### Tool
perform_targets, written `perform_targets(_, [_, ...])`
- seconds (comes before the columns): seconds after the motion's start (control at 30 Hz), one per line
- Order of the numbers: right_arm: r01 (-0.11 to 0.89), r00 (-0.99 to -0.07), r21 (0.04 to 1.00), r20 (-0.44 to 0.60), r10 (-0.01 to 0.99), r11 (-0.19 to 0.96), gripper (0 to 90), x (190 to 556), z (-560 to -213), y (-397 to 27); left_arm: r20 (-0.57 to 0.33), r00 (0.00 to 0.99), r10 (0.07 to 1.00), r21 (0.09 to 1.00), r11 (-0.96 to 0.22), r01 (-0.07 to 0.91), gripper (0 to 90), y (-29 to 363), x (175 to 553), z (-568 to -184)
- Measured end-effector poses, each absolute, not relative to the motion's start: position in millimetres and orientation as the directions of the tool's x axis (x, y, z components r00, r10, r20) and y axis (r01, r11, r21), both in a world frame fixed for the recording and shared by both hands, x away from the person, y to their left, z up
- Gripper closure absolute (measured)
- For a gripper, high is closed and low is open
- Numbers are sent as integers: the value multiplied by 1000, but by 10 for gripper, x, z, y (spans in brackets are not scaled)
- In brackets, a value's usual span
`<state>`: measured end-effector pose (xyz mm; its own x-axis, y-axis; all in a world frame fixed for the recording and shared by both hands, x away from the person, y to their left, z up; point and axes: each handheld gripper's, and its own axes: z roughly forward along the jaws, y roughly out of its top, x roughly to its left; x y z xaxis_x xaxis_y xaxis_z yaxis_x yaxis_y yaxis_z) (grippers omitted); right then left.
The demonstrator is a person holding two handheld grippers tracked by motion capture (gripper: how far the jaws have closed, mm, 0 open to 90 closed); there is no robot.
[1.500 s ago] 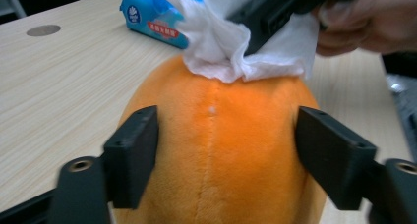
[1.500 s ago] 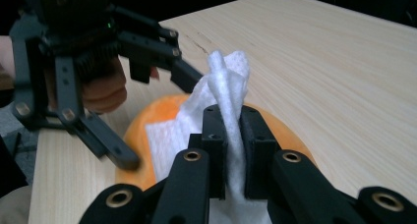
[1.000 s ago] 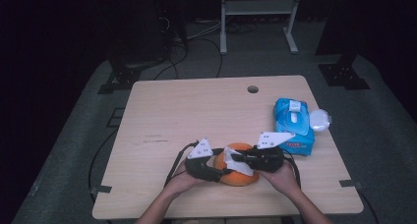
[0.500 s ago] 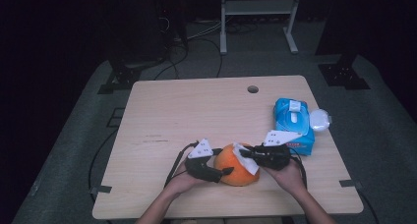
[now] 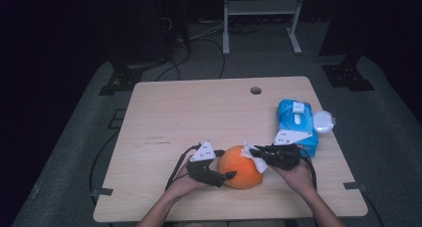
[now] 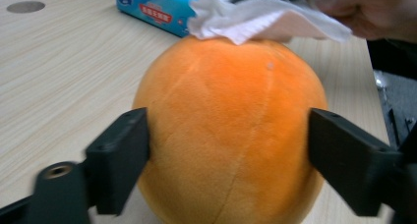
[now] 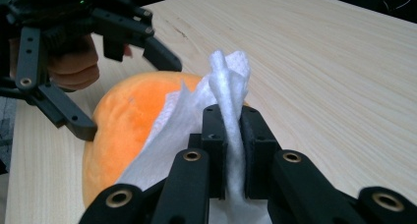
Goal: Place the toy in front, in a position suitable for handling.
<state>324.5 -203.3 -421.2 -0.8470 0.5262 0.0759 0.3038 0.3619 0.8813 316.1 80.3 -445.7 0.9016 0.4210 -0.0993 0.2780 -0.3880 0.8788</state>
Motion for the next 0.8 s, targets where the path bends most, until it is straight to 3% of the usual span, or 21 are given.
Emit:
perform_targets(0.07, [297,-849,881,67,524,369,814,3234,-4205,-2006,-128,903,410,876,-380,297,114,808,3178,-4486])
perform_targets(0.17, [270,-865,889,54,499,371,813,3177,-4162,-1922,-105,908,406,876,-395,278,204,794,3156,-4463])
perform_targets(0.37, [186,-924,901,26,381,392,813,2960,-4100,-1529,-65,911,406,873,-419,249,253,751,3102,-4428])
perform_targets(0.5, [177,-912,897,-5,410,405,814,3002,-4110,-1547,-52,913,405,874,-424,238,264,761,3089,-4429])
perform_targets(0.7, [261,-864,887,39,502,381,813,3179,-4158,-1872,-69,915,398,877,-413,246,251,775,3114,-4441])
perform_targets(0.8, [276,-863,886,58,502,373,813,3190,-4186,-1922,-105,907,408,876,-393,278,157,783,3144,-4438])
